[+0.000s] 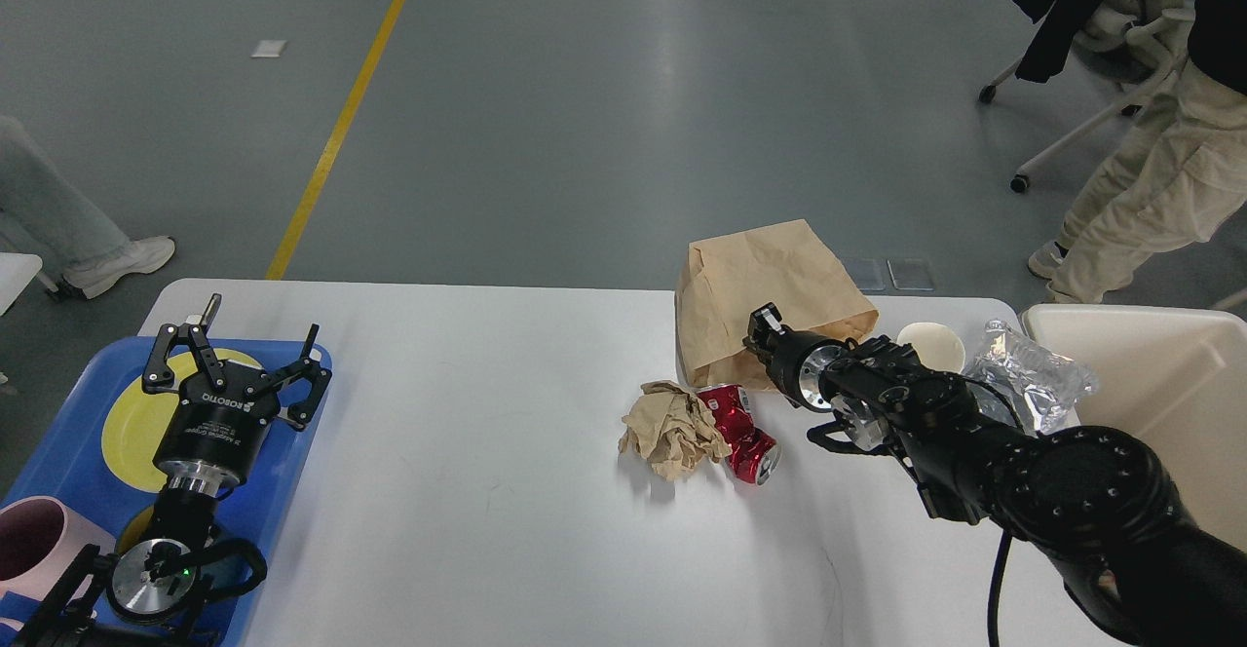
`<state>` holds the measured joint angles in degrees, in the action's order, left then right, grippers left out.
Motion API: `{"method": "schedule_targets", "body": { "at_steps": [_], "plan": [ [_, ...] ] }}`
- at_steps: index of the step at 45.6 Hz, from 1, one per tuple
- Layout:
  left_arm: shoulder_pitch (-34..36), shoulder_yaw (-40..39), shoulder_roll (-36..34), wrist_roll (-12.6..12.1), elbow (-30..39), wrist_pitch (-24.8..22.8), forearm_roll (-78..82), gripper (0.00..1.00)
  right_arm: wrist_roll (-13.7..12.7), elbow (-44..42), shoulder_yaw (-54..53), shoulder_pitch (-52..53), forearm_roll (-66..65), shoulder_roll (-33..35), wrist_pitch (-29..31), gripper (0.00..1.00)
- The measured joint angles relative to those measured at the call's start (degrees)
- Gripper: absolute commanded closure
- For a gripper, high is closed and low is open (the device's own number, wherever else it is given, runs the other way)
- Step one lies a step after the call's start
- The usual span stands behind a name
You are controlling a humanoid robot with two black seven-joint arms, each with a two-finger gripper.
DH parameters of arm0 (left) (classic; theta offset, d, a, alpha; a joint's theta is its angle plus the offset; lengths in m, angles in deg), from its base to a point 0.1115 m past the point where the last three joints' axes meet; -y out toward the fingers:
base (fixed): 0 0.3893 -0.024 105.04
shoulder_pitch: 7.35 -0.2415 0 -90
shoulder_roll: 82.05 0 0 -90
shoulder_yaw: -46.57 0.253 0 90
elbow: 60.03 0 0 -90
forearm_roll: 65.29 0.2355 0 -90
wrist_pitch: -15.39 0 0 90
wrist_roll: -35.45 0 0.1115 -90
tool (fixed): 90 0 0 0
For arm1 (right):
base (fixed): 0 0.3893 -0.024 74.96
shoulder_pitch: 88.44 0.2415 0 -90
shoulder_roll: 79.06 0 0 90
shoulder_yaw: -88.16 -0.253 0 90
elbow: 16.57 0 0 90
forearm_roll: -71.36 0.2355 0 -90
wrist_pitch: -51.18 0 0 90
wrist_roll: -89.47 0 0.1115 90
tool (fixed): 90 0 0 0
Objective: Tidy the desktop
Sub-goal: 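Lift the paper bag and carry it over the white bin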
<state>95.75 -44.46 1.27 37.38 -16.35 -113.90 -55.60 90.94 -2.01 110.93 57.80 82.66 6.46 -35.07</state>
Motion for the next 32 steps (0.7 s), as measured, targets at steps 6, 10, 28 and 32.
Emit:
{"method": "schedule_targets", "body": {
  "at_steps": [6, 10, 28, 32],
  "plan": [
    [0.0, 0.0, 0.0, 0.0, 0.0, 0.0, 0.0, 0.03, -0.8, 5.5, 0.1, 4.3, -0.7, 4.5, 0.0, 1.0],
    [0.0, 0.0, 0.0, 0.0, 0.0, 0.0, 0.0, 0.03, -2.2, 9.7, 0.4, 8.0, -3.0, 6.9, 0.1, 1.0],
    [0.0, 0.1, 0.0, 0.0, 0.0, 0.0, 0.0, 0.03, -7.8, 40.3, 22.9, 40.2, -5.7, 20.5, 6.1, 1.0],
    [0.0, 0.1, 0.0, -0.1, 0.0, 0.0, 0.0, 0.03, -7.8, 47.1, 31.2, 49.8, -5.4, 20.2, 9.1, 1.0]
  ]
}}
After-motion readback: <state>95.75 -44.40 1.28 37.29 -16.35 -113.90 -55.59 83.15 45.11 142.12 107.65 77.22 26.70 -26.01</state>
